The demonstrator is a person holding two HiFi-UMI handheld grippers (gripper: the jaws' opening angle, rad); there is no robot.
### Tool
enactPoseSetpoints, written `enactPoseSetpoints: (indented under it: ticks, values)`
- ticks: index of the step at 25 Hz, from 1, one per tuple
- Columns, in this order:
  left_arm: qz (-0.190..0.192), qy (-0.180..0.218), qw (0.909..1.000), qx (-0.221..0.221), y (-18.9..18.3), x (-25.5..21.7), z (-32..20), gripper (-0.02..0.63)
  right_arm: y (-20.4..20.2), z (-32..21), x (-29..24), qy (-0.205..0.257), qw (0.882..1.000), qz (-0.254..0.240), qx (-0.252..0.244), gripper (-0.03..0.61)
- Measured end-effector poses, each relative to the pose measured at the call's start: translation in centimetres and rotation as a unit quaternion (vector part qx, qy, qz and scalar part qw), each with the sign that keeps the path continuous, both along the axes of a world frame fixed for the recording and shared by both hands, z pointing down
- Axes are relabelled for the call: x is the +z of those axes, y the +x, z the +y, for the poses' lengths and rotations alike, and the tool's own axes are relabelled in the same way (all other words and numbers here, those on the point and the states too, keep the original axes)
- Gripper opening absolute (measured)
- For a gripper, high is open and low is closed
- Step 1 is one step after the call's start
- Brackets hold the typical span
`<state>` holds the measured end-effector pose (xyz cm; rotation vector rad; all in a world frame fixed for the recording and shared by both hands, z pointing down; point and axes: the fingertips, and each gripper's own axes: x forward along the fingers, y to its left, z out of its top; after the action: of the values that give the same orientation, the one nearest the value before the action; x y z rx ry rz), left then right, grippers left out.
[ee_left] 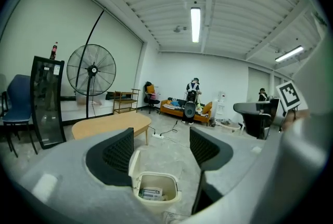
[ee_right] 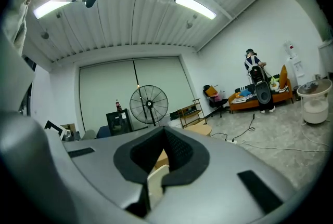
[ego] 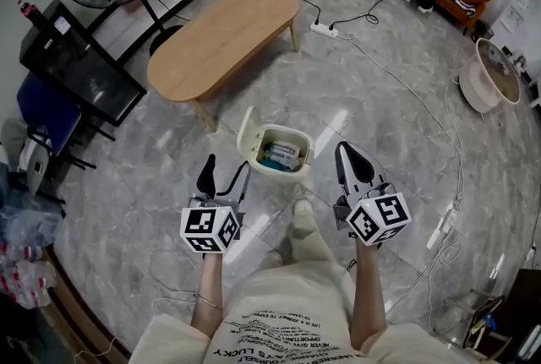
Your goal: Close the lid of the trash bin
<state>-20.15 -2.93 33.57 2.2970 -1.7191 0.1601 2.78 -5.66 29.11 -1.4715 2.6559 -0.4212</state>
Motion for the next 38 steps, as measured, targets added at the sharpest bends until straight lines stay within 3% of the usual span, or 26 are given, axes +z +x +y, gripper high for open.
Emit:
enactPoseSetpoints:
  ticks: [13,25,38]
  values:
    - [-0.009,-0.058,0.9966,-0.057,0.7,4.1,-7.6,0.322,-1.6,-9.8,4.6,-0.061,0.994,0.004,-0.091,0.005]
    - [-0.010,-0.119,0.9893,-0.084,0.5,9.9,-12.0,0.322,-4.8,-13.3,10.4,-0.117,0.980,0.021,-0.160,0.005]
    - [-0.020,-0.185,0.9799,-0.073,-0.9,16.8,-15.3,0.322,-7.5,-15.0,16.2,-0.165,0.972,0.032,-0.164,0.005]
